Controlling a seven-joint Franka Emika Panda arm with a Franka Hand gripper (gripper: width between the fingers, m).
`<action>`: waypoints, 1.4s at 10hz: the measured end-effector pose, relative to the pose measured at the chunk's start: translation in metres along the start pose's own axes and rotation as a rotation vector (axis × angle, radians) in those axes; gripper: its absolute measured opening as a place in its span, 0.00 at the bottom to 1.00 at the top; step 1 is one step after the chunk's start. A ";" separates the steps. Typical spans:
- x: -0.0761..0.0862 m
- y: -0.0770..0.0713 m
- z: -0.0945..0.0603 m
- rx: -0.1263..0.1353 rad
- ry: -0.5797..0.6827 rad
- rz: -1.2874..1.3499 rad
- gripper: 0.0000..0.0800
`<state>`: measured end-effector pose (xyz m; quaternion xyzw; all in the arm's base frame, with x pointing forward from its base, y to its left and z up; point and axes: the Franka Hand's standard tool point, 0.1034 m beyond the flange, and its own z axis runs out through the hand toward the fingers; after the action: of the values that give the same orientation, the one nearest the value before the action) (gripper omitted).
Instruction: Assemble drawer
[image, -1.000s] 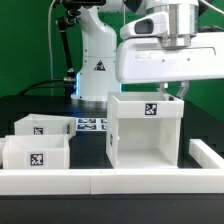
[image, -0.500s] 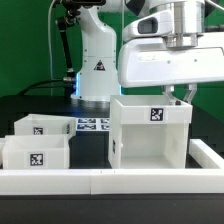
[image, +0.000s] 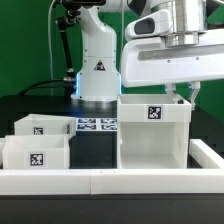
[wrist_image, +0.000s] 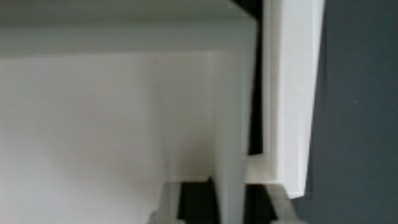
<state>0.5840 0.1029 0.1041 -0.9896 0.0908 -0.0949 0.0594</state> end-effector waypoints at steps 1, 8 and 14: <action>0.001 -0.002 0.002 0.008 0.010 0.079 0.05; 0.020 0.000 -0.005 0.065 0.059 0.564 0.06; 0.031 0.010 -0.009 0.106 0.052 0.858 0.06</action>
Offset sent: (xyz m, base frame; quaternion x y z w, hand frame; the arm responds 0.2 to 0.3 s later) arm 0.0045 -0.0183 -0.0082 -0.0537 0.0163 0.2995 0.9525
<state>0.6102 0.0868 0.1167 -0.8552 0.4902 -0.0909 0.1419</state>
